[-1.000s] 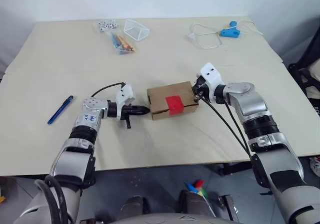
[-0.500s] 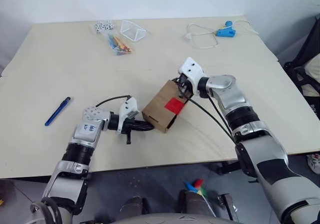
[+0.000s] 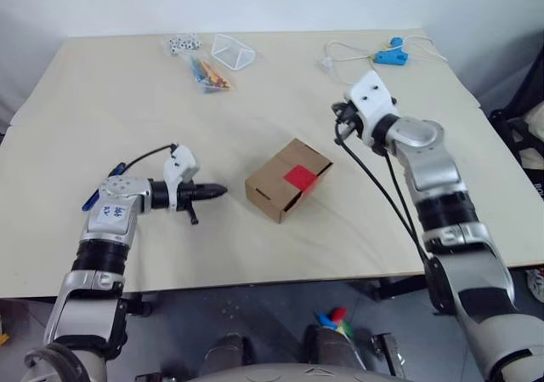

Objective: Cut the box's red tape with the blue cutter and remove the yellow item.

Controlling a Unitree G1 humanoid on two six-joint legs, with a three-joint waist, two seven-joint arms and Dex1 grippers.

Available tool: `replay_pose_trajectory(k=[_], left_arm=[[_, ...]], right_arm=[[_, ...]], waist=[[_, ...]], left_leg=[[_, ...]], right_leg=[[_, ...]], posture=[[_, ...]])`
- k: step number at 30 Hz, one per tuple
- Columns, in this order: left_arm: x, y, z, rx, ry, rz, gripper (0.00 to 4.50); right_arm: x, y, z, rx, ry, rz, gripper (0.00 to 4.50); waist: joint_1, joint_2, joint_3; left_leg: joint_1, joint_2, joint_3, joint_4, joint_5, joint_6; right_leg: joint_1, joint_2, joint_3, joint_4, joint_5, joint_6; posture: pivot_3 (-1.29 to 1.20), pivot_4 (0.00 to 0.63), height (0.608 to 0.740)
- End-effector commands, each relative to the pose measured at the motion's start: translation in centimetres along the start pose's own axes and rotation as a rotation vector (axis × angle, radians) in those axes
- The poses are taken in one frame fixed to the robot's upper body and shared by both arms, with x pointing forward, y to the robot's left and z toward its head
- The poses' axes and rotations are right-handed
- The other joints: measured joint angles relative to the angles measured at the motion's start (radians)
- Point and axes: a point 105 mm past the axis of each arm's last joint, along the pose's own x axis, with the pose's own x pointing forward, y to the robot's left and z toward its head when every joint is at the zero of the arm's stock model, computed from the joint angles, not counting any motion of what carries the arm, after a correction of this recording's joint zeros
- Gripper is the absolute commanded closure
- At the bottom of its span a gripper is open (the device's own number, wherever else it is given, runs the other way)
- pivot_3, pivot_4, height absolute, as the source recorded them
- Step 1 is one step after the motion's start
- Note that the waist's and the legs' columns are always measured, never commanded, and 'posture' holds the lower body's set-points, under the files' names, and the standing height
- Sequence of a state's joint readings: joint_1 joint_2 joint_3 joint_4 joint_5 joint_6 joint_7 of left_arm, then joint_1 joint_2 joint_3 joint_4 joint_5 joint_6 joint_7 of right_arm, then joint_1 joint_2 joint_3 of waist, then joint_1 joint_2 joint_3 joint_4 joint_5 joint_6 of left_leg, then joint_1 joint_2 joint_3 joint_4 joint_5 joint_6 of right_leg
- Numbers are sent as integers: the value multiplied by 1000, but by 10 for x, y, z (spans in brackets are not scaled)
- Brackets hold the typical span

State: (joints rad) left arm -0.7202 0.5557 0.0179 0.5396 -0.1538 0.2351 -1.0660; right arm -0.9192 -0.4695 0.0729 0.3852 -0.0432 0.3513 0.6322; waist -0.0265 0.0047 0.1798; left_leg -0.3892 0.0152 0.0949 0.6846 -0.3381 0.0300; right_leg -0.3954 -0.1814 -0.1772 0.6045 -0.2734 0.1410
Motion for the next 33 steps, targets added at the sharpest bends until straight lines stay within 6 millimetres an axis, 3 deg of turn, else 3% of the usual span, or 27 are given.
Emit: replay_pose_trajectory(k=[1,8,12,16,23,33], left_arm=[[15,14,24,52,-121,53,4492],[47,3,31,76,-146,-56,4492],[56,-7,29,82,-129,-133,4492],[60,-15,30,86,-124,-186,4492],[62,-31,32,89,-123,-278,4492],[63,-67,35,80,-111,-402,4492]], right_arm=[[-38,23,11,42,60,108,4500],[-86,62,-7,43,270,201,4500],[-88,77,-5,85,297,242,4500],[-73,87,3,127,275,274,4500],[-32,81,8,103,218,242,4500],[-7,74,13,62,145,280,4500]], waist=[[8,0,0],[22,-1,0],[20,-1,0],[21,-1,0],[20,-2,0],[4,-2,0]], left_leg=[[-1,-1,0,0,0,0],[-1,-1,7,0,0,1],[-1,-1,10,0,0,1],[-1,-1,11,1,0,1],[-1,-1,11,1,1,1],[-1,-1,10,0,1,1]], right_leg=[[0,0,0,0,0,0],[-1,0,0,-2,0,0],[-1,0,0,-3,0,0],[-1,0,1,-3,0,0],[-1,0,1,-3,0,0],[-1,0,1,-2,0,0]], posture=[[0,150,740],[0,150,740],[0,150,740],[0,150,740],[0,150,740],[0,150,740]])
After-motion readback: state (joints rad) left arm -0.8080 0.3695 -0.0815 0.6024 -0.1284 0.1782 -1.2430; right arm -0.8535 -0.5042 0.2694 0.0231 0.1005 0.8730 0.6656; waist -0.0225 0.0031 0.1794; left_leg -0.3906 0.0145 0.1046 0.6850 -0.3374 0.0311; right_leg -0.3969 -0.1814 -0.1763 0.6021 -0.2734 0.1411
